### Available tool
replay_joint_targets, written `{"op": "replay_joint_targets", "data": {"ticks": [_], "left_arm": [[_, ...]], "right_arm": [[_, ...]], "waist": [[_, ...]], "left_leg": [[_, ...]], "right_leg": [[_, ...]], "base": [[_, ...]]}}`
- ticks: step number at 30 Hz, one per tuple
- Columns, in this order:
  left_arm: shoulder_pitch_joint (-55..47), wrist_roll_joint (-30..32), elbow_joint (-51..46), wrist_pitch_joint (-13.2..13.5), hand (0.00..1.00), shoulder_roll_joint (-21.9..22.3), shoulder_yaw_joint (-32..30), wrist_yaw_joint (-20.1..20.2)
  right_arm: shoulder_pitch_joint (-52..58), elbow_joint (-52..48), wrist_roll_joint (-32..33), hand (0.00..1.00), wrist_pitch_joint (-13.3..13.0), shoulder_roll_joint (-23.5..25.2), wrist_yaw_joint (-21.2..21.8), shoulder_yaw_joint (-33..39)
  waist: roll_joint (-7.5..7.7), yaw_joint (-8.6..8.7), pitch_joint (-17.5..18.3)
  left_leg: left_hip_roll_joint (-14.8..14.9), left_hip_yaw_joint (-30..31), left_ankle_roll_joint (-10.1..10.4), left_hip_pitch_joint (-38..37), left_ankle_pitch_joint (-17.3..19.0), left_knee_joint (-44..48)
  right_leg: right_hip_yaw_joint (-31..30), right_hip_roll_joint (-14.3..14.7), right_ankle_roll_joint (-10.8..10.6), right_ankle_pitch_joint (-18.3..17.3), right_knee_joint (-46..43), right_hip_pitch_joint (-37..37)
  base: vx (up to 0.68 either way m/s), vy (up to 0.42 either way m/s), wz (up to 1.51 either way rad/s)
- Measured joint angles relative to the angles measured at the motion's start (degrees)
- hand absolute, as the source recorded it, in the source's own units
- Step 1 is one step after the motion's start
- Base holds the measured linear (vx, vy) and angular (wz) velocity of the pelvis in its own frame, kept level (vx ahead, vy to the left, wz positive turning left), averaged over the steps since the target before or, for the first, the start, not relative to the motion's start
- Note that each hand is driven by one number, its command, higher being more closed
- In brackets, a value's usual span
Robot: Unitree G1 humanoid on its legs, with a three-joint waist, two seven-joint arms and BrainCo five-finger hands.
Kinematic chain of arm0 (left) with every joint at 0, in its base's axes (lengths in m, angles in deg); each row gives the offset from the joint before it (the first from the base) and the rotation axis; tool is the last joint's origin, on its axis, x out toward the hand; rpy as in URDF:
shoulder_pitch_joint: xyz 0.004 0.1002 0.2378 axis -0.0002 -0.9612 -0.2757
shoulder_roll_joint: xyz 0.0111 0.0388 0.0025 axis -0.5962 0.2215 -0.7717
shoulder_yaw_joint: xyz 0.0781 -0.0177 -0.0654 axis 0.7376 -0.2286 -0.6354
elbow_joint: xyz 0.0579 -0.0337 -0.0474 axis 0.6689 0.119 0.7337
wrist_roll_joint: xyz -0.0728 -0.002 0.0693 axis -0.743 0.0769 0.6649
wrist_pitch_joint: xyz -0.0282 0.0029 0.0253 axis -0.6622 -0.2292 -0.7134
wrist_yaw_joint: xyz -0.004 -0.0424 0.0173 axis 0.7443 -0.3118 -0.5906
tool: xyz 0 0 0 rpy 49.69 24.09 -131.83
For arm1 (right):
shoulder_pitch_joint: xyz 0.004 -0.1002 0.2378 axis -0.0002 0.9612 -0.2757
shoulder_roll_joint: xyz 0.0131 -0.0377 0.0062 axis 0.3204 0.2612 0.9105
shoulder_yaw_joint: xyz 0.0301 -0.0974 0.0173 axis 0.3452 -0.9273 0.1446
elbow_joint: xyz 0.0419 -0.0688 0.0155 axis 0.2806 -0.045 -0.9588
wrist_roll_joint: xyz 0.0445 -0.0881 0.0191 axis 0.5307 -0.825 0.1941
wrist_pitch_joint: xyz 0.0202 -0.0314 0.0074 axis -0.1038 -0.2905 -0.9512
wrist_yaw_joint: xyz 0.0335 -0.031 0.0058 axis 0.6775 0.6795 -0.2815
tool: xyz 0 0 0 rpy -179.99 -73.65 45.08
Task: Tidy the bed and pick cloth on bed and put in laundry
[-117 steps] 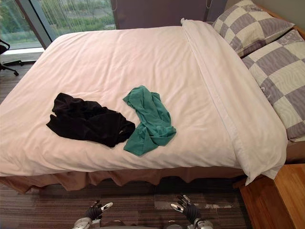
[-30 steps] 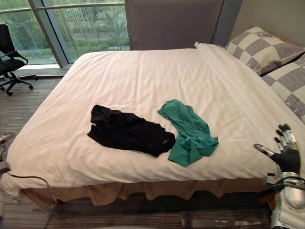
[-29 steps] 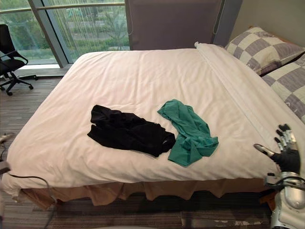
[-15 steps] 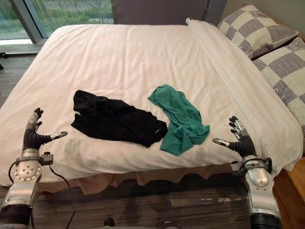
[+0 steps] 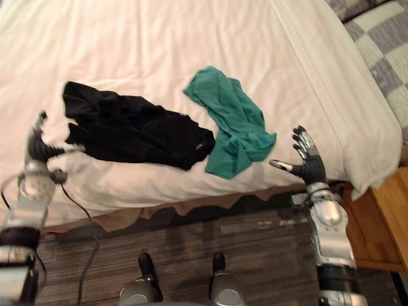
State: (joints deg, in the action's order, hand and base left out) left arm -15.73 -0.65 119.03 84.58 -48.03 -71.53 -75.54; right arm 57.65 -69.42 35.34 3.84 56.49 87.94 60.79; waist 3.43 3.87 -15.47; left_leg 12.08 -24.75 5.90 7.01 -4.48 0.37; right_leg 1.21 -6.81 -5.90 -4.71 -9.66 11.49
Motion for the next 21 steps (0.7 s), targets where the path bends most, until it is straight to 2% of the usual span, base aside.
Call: {"op": "replay_joint_targets", "data": {"ticks": [2, 5, 10, 15, 17, 21], "left_arm": [[7.42, -0.81, -0.09, -1.52, 0.00, -0.37, 1.90, -0.44], [8.73, -0.81, -0.48, -3.50, 0.00, -0.19, 2.01, -1.04], [8.74, -0.94, -1.93, -7.76, 0.00, 1.23, 2.25, -1.85], [8.75, -2.48, -5.06, -11.74, 0.00, 2.29, 2.71, -1.83], [8.74, -3.21, -5.27, -13.53, 0.00, 3.06, 3.56, -0.67], [8.56, -5.22, -5.29, -16.49, 0.00, 5.91, 3.70, 3.29]], "right_arm": [[-4.44, -0.14, 1.63, 0.00, -0.02, -0.02, 0.17, -1.35], [-4.91, -1.40, 2.20, 0.00, -0.04, -0.08, 0.44, -1.45], [-1.69, -8.71, 2.23, 0.00, 0.01, -1.99, 1.41, -1.27], [-0.56, -13.06, 2.19, 0.00, 0.06, -1.51, 1.80, -1.27], [0.82, -14.76, 2.19, 0.00, 0.07, -1.39, 1.90, -1.28], [1.91, -18.08, 2.18, 0.00, 0.10, -0.97, 1.97, -1.28]], "waist": [[-0.21, 1.29, -1.92], [-0.85, 3.08, -3.30], [-1.89, 3.37, -4.67], [-2.40, 3.02, -5.89], [-2.41, 3.03, -7.77], [-2.59, 3.42, -8.32]], "left_leg": [[-0.01, -1.47, -0.04, 1.58, 0.01, 0.67], [0.10, -1.79, -0.04, 1.84, 0.01, 0.84], [0.64, -3.27, -0.02, 1.86, 0.03, 1.35], [0.85, -5.08, 0.07, 4.12, 0.09, 2.44], [1.11, -6.08, 0.02, 4.11, 0.39, 3.44], [2.16, -7.04, -0.41, 6.29, 2.69, 6.83]], "right_leg": [[-1.75, 0.01, -0.29, 0.90, -0.33, 2.50], [-2.25, 0.07, -0.26, 1.09, -0.38, 3.06], [-4.38, 0.59, -0.16, 1.16, -1.21, 4.31], [-5.49, 0.69, -0.08, 1.09, -3.35, 8.19], [-6.34, 0.70, -0.11, 1.07, -3.59, 8.26], [-6.50, 0.92, -0.14, 0.17, -6.05, 10.63]], "base": [[-0.05, 0.014, -0.31], [0.02, 0.002, -0.18], [0.06, -0.004, -0.13], [0.00, -0.004, -0.11], [-0.02, -0.009, -0.12], [-0.04, -0.015, -0.09]]}}
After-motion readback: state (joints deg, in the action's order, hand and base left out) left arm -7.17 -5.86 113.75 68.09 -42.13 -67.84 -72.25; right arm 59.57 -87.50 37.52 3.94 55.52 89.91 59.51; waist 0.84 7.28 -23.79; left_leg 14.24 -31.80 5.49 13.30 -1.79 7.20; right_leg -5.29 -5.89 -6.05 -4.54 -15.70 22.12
